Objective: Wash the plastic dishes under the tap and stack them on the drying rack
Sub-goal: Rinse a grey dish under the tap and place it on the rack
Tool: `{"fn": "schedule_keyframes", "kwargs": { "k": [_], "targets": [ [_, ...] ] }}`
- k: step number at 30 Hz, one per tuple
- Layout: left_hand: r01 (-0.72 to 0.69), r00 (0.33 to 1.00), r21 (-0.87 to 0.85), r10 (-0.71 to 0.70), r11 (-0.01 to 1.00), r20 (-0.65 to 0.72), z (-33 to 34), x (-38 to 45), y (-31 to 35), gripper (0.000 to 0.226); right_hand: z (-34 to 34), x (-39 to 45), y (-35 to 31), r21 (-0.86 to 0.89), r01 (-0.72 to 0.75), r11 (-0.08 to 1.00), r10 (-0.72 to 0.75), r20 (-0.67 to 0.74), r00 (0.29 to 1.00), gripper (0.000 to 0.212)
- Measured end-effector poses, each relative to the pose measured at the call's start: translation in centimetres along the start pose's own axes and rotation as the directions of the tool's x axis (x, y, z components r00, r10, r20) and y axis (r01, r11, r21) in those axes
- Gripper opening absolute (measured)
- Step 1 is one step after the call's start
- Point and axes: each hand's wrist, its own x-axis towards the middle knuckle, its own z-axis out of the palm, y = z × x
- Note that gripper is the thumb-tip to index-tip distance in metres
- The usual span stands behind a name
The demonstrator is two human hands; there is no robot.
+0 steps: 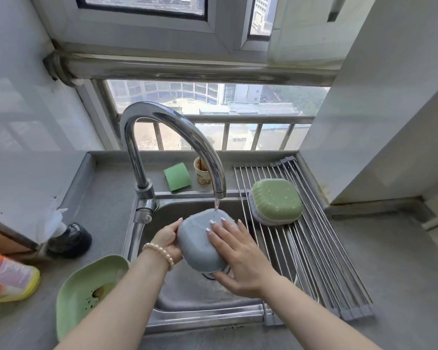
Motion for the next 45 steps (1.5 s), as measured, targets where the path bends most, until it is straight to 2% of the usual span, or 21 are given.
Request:
{"fn": "schedule_keyframes", "kwargs": {
  "k": [5, 7, 8, 9, 11, 13, 14, 17, 19, 22, 24, 25, 27, 29, 31, 34, 36, 37, 40, 43, 45],
  "targets": [
    [-0.148, 0.982, 0.059, 0.154, 0.987, -0.105, -0.5, 1.3, -0.6, 0.035, -1.7, 3.1, -1.1, -0.090, -0.019, 0.996, 0.036, 0.189, 0.981, 0.076],
    [-0.161, 0.979, 0.124, 0.174, 0.979, -0.106, -0.5, 1.5, -0.9, 0.039, -2.0, 4.7, -1.7, -0.067, -0.163, 0.984, 0.174, 0.218, 0.960, 0.078],
    [-0.167, 0.979, 0.180, 0.185, 0.969, -0.087, -0.2, 1.3, -1.2, 0.044, -2.0, 5.4, -1.7, -0.024, -0.287, 0.958, 0.285, 0.205, 0.936, 0.075],
    [-0.180, 0.979, 0.223, 0.197, 0.958, -0.057, 0.2, 1.2, -1.6, 0.048, -2.0, 6.0, -1.6, 0.045, -0.431, 0.901, 0.417, 0.179, 0.891, 0.070],
    [-0.226, 0.966, 0.276, 0.252, 0.934, -0.063, 1.0, 0.8, -2.1, 0.050, -2.2, 6.9, -0.8, 0.218, -0.673, 0.706, 0.652, 0.169, 0.739, 0.063],
    [-0.262, 0.946, 0.320, 0.308, 0.911, -0.102, 1.6, 0.7, -2.2, 0.045, -2.7, 6.9, 0.3, 0.320, -0.785, 0.531, 0.753, 0.248, 0.610, 0.054],
    [-0.271, 0.935, 0.340, 0.330, 0.900, -0.127, 1.8, 0.8, -2.2, 0.043, -2.8, 6.6, 1.0, 0.360, -0.801, 0.478, 0.770, 0.267, 0.579, 0.045],
    [-0.320, 0.876, 0.397, 0.428, 0.860, -0.222, 2.4, 1.3, -2.3, 0.040, -3.1, 5.8, 2.4, 0.582, -0.752, 0.309, 0.807, 0.258, 0.531, 0.037],
    [-0.343, 0.827, 0.545, 0.521, 0.765, -0.211, 3.3, 1.5, -2.5, 0.036, -3.1, 5.6, 2.8, 0.687, -0.699, 0.199, 0.838, 0.251, 0.485, 0.031],
    [-0.496, 0.744, 0.688, 0.667, 0.530, 0.023, 4.4, 0.6, -3.7, 0.024, -3.7, 5.9, 3.5, 0.739, -0.660, 0.138, 0.876, 0.220, 0.429, 0.025],
    [-0.533, 0.692, 0.784, 0.696, 0.317, 0.189, 4.5, -0.1, -4.6, 0.038, -4.0, 6.0, 4.1, 0.813, -0.580, 0.051, 0.887, 0.230, 0.401, 0.024],
    [-0.544, 0.687, 0.799, 0.684, 0.258, 0.247, 4.4, -0.1, -5.1, 0.049, -4.2, 6.0, 4.4, 0.848, -0.529, -0.013, 0.884, 0.257, 0.390, 0.023],
    [-0.544, 0.710, 0.804, 0.643, 0.240, 0.288, 4.1, -0.2, -5.4, 0.064, -4.4, 5.9, 4.7, 0.881, -0.450, -0.146, 0.855, 0.341, 0.391, 0.022],
    [-0.519, 0.741, 0.805, 0.621, 0.287, 0.256, 3.6, -0.1, -5.4, 0.068, -4.5, 5.4, 4.5, 0.879, -0.420, -0.226, 0.812, 0.409, 0.417, 0.021],
    [-0.524, 0.733, 0.778, 0.648, 0.346, 0.206, 3.6, -0.4, -5.1, 0.059, -4.3, 4.7, 4.3, 0.864, -0.466, -0.192, 0.786, 0.420, 0.453, 0.025],
    [-0.525, 0.652, 0.767, 0.754, 0.369, 0.083, 3.8, -0.7, -4.3, 0.051, -2.9, 3.1, 3.5, 0.805, -0.593, -0.029, 0.779, 0.390, 0.491, 0.040],
    [-0.506, 0.605, 0.770, 0.796, 0.388, -0.004, 4.0, -0.7, -4.3, 0.051, -1.6, 1.9, 2.7, 0.788, -0.615, -0.020, 0.760, 0.412, 0.502, 0.046],
    [-0.493, 0.607, 0.769, 0.794, 0.406, -0.031, 4.2, -0.4, -4.5, 0.051, -1.1, 1.3, 2.4, 0.793, -0.607, -0.045, 0.753, 0.426, 0.501, 0.046],
    [-0.442, 0.672, 0.792, 0.740, 0.421, -0.018, 5.5, 0.4, -5.8, 0.055, -0.3, -0.4, 3.1, 0.833, -0.539, -0.123, 0.786, 0.414, 0.460, 0.040],
    [-0.361, 0.778, 0.840, 0.627, 0.406, 0.031, 7.7, 1.1, -7.2, 0.076, -1.0, -1.7, 5.6, 0.885, -0.463, -0.054, 0.856, 0.279, 0.435, 0.038],
    [-0.361, 0.805, 0.827, 0.592, 0.431, 0.043, 9.6, 1.4, -8.0, 0.087, -1.8, -2.3, 7.6, 0.904, -0.428, -0.010, 0.894, 0.200, 0.402, 0.038]
  ]
}}
